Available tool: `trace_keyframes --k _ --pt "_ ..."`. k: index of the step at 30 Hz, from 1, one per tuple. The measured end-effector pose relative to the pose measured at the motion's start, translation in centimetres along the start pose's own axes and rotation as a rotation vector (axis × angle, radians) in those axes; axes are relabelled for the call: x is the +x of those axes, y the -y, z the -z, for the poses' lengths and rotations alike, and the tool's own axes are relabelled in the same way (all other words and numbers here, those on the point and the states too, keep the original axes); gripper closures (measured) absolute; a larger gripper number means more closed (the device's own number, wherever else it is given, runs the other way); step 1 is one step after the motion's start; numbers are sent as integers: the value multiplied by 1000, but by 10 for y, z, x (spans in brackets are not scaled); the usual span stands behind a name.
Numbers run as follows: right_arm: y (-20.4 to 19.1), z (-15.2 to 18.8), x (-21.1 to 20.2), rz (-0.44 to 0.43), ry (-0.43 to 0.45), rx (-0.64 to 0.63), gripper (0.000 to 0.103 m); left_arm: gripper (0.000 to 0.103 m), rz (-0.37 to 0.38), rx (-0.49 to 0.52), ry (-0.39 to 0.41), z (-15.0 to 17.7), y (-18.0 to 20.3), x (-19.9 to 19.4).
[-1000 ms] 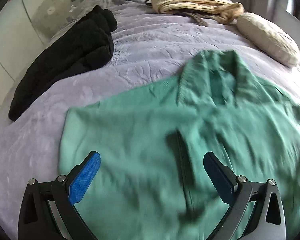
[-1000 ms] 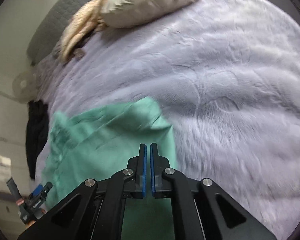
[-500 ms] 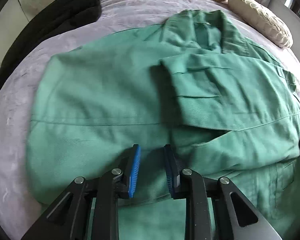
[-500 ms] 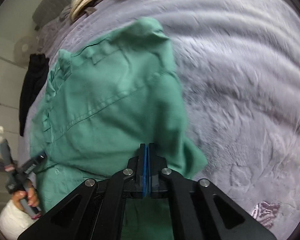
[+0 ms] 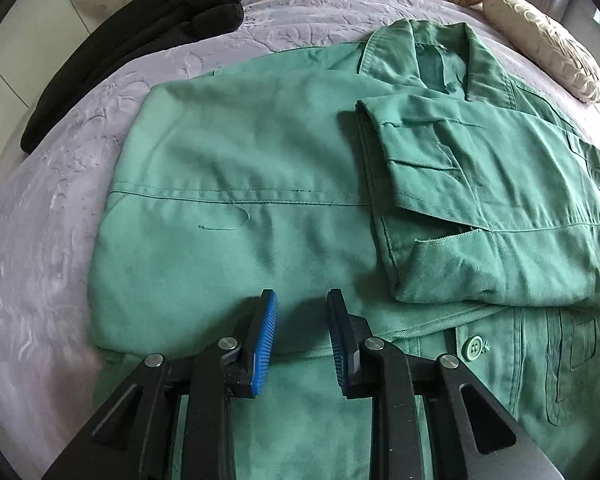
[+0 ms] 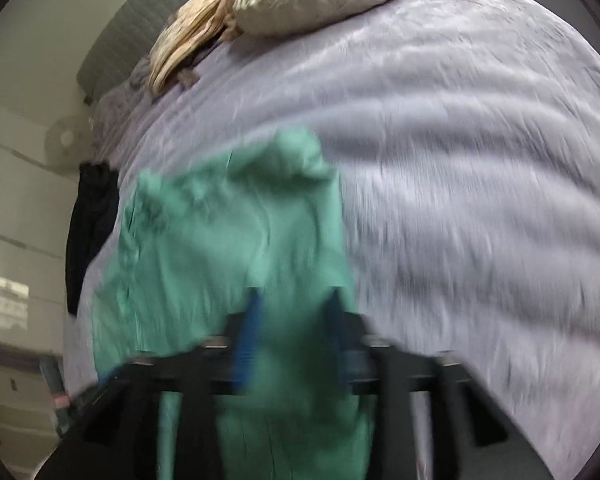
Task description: Fold large clothes
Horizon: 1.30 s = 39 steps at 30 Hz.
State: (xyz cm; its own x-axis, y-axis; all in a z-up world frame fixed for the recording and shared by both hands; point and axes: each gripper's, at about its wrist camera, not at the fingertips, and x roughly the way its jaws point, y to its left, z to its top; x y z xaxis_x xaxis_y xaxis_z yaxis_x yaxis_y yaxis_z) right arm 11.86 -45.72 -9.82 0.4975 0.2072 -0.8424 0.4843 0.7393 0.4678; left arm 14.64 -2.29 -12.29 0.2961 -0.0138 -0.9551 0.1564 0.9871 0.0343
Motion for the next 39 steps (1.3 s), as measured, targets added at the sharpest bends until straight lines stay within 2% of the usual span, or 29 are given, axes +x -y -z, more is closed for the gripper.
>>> trace_keyframes --k 5,6,7,12,14,18,24,29,37,38,39 --pt "-1 -44 28 1 33 17 52 75 -2 -19 2 2 6 0" --pt "0 -49 34 2 22 28 67 75 -3 -18 2 1 5 1" --pt "1 -53 41 8 8 45 96 75 -4 -16 2 2 5 0" --pt "30 -69 45 21 55 214 97 75 -1 -9 -2 -1 4 2" --pt "36 -66 40 2 38 245 97 75 2 -12 -7 -1 3 1" --pt "24 -47 22 14 1 151 96 75 0 -16 -20 -2 -1 -1" --pt "-6 5 -2 4 -86 -5 96 75 -10 -12 -34 3 4 -10" --pt "-18 43 -9 -11 -179 -62 96 75 -15 -23 -32 8 10 -20" --pt "-29 71 -12 -38 -265 -89 96 75 -23 -46 -39 20 16 -44" --pt "-30 71 -12 -40 -268 -92 96 63 -28 -46 -43 23 16 -47" --pt "-31 72 -14 -42 -271 -96 93 45 -34 -50 -46 27 16 -50"
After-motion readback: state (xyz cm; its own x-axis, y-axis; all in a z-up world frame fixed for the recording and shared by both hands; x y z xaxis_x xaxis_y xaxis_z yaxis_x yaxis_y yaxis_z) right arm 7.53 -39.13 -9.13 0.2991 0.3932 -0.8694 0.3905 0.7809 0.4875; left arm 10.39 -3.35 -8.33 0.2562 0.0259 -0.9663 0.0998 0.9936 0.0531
